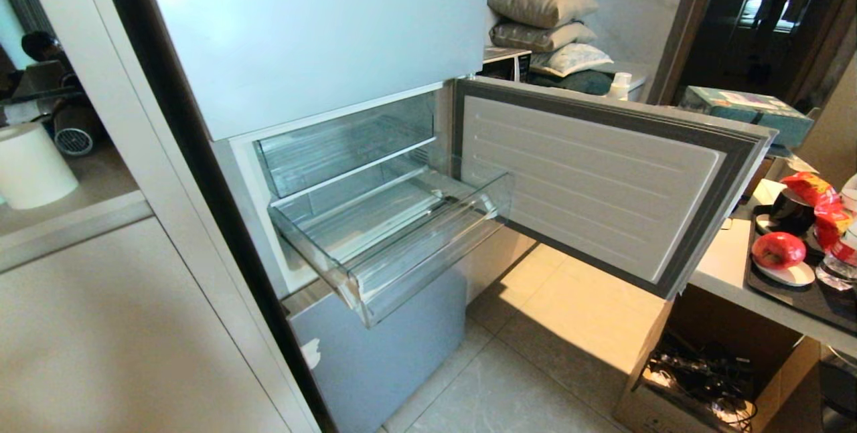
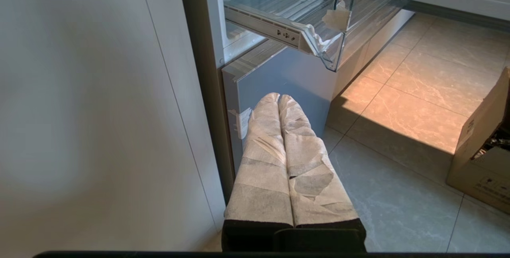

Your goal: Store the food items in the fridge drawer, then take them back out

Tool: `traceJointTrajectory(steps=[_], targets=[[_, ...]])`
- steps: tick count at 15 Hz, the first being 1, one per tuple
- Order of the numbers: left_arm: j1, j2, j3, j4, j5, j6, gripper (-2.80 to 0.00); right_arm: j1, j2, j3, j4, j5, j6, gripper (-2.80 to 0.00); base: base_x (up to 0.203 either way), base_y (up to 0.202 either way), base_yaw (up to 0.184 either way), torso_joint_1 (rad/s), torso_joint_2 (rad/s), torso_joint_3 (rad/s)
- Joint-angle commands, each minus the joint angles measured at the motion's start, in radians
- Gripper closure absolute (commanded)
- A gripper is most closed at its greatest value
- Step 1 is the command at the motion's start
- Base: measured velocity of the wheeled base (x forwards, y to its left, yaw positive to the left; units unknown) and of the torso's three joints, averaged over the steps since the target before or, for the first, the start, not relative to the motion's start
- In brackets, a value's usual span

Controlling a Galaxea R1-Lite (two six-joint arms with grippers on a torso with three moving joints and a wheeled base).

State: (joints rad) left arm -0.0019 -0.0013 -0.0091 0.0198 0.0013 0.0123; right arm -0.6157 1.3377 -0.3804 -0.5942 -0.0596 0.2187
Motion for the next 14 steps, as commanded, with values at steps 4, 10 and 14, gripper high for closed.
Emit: traceJointTrajectory(steps=[4, 10, 14], targets=[[0.0, 0.001, 0.0, 0.0, 0.0, 0.001, 0.0, -0.096, 0.508, -0.192, -0.342, 0.021, -0.004, -2.8, 0.0, 0.0, 0.0, 0.0, 0.0, 0.0], [0.0, 0.001, 0.0, 0.0, 0.0, 0.0, 0.0, -0.214, 0.782, -0.485, -0.4, 0.1, -0.063, -2.8, 0.0, 0.0, 0.0, 0.0, 0.0, 0.0], [0.0, 0.001, 0.0, 0.0, 0.0, 0.0, 0.0, -0.244, 0.873, -0.578, -0.402, 0.108, -0.106, -2.8, 0.0, 0.0, 0.0, 0.0, 0.0, 0.0]])
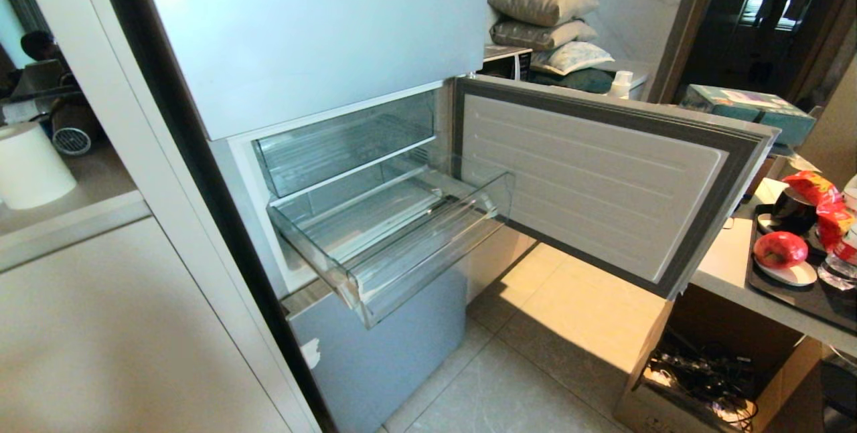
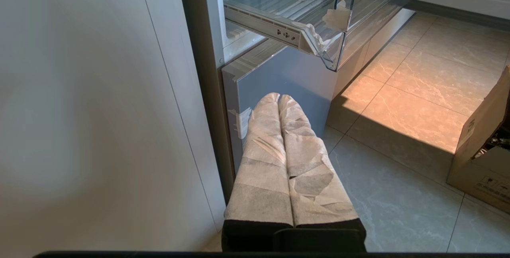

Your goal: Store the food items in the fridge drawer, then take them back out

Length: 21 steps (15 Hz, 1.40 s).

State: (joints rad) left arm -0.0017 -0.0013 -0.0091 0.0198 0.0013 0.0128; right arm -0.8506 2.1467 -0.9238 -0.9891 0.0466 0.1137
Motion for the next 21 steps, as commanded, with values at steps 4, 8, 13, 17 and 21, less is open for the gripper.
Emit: traceJointTrajectory(steps=[4, 8, 13, 17, 21], targets=[[0.0, 0.001, 0.0, 0.0, 0.0, 0.0, 0.0, -0.025, 0.16, -0.153, -0.023, 0.066, -0.002, -2.8, 0.0, 0.0, 0.0, 0.0, 0.0, 0.0], [0.0, 0.001, 0.0, 0.0, 0.0, 0.0, 0.0, -0.025, 0.249, -0.269, -0.026, 0.108, 0.003, -2.8, 0.0, 0.0, 0.0, 0.0, 0.0, 0.0], [0.0, 0.001, 0.0, 0.0, 0.0, 0.0, 0.0, -0.024, 0.38, -0.45, -0.026, 0.114, 0.008, -2.8, 0.0, 0.0, 0.0, 0.0, 0.0, 0.0], [0.0, 0.001, 0.0, 0.0, 0.0, 0.0, 0.0, -0.021, 0.43, -0.516, -0.025, 0.148, 0.009, -2.8, 0.0, 0.0, 0.0, 0.0, 0.0, 0.0], [0.0, 0.001, 0.0, 0.0, 0.0, 0.0, 0.0, -0.019, 0.457, -0.534, -0.025, 0.15, 0.007, -2.8, 0.0, 0.0, 0.0, 0.0, 0.0, 0.0]])
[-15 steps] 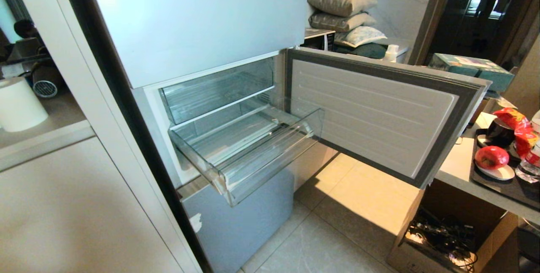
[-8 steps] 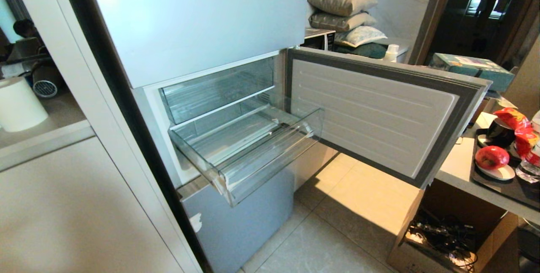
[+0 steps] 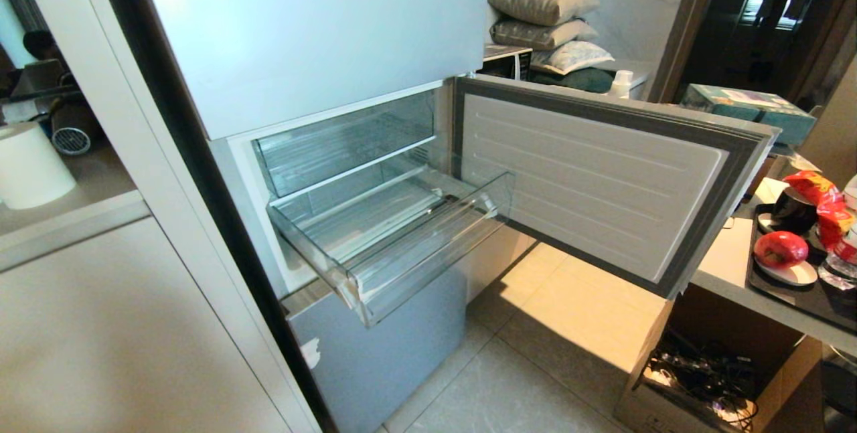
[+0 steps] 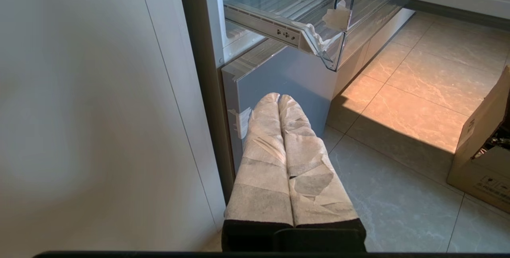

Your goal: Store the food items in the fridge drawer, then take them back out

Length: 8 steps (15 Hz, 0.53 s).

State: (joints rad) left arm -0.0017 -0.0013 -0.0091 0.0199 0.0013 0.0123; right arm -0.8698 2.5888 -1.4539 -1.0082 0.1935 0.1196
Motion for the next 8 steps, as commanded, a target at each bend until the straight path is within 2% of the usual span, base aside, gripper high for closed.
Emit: traceJointTrajectory(steps=[1, 7, 8], targets=[[0.0, 0.001, 0.0, 0.0, 0.0, 0.0, 0.0, 0.0, 0.024, -0.006, -0.006, 0.003, 0.0, -2.8, 0.0, 0.0, 0.0, 0.0, 0.0, 0.0], [0.0, 0.001, 0.0, 0.0, 0.0, 0.0, 0.0, 0.005, 0.047, -0.01, -0.005, 0.024, 0.007, -2.8, 0.0, 0.0, 0.0, 0.0, 0.0, 0.0], [0.0, 0.001, 0.0, 0.0, 0.0, 0.0, 0.0, 0.007, 0.049, -0.011, -0.004, 0.023, 0.008, -1.31, 0.0, 0.0, 0.0, 0.0, 0.0, 0.0]])
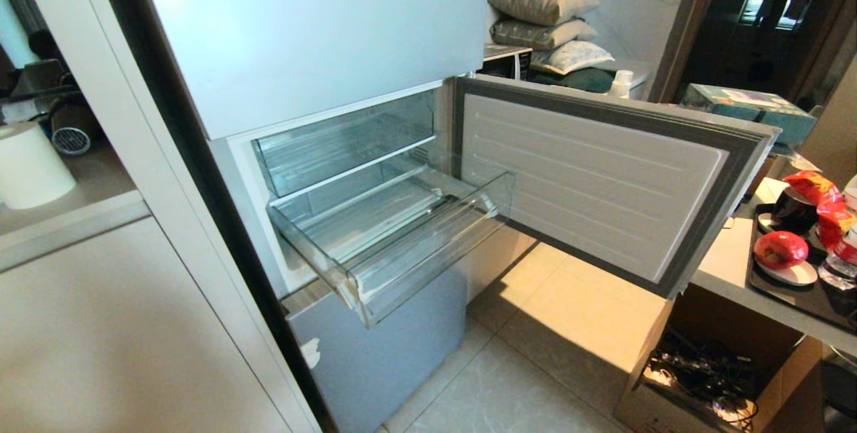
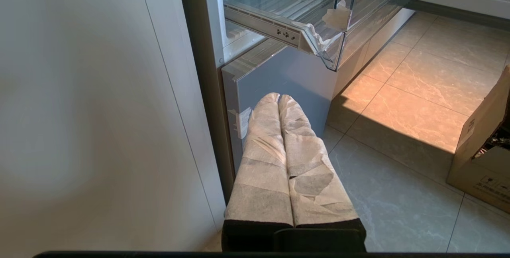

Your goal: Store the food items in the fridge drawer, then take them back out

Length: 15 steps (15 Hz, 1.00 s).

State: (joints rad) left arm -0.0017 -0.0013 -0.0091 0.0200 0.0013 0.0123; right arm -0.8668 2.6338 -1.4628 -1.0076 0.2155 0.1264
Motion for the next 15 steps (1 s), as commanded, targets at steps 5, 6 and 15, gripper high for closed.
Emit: traceJointTrajectory(steps=[5, 6, 15], targets=[[0.0, 0.001, 0.0, 0.0, 0.0, 0.0, 0.0, 0.0, -0.034, -0.002, -0.003, -0.002, 0.011, 0.0, 0.0, 0.0, 0.0, 0.0, 0.0, 0.0], [0.0, 0.001, 0.0, 0.0, 0.0, 0.0, 0.0, -0.004, -0.056, 0.013, -0.001, -0.004, 0.011, 0.0, 0.0, 0.0, 0.0, 0.0, 0.0, 0.0], [0.0, 0.001, 0.0, 0.0, 0.0, 0.0, 0.0, -0.09, -0.63, 0.545, 0.127, 0.017, -0.001, 0.0, 0.0, 0.0, 0.0, 0.0, 0.0, 0.0]])
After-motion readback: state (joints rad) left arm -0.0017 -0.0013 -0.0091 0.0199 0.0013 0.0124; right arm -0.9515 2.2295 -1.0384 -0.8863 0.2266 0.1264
